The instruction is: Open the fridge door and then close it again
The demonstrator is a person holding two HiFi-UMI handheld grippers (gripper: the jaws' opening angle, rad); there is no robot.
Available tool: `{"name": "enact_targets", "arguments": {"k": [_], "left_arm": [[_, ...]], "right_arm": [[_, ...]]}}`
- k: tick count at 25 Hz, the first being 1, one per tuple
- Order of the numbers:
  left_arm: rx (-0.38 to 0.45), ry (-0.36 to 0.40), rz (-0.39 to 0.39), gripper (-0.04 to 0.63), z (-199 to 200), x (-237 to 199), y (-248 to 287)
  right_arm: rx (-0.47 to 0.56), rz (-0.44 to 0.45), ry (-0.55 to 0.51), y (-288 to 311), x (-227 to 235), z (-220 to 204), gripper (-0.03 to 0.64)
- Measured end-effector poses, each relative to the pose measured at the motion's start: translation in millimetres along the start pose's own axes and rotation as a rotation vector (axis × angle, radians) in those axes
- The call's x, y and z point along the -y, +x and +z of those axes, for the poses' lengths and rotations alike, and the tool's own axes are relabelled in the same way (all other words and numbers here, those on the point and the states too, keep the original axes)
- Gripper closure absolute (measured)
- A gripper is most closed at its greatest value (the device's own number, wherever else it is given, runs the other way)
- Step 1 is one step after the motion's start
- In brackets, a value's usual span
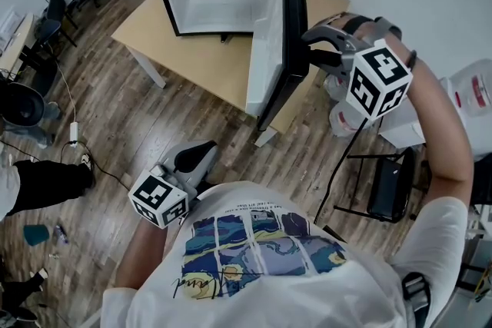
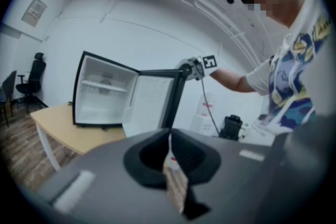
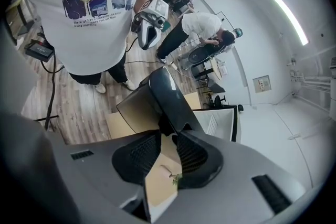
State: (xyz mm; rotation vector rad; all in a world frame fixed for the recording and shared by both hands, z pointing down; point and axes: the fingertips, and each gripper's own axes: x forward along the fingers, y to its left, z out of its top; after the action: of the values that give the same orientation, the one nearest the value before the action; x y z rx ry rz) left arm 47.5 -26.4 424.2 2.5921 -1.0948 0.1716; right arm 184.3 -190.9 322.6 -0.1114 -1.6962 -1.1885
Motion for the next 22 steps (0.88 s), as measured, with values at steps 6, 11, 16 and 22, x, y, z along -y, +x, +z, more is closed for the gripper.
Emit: {"name": "enact_targets", "arguments": {"k": [6,11,16,22], "left_arm": [[-0.001,-0.003,-0.011,0.575,0,1,0],[-0.005,0.005,-0.02,0.575,0,4,3],[-0.007,0.006,-0.028,0.575,0,6,2],[-0.011,0.003,-0.025,0.575,-1,3,0]], "right_arm": [[-0.034,0.01,-0.009,-6,-7,-9,0.545],[-0.06,0.013,-0.012,-10,-13,-16,0.545],[-0.081,0.02,-0.011,-14,-16,-22,0.545],[-0.094,0.031,-0.01,-16,-19,-29,0.543]]}}
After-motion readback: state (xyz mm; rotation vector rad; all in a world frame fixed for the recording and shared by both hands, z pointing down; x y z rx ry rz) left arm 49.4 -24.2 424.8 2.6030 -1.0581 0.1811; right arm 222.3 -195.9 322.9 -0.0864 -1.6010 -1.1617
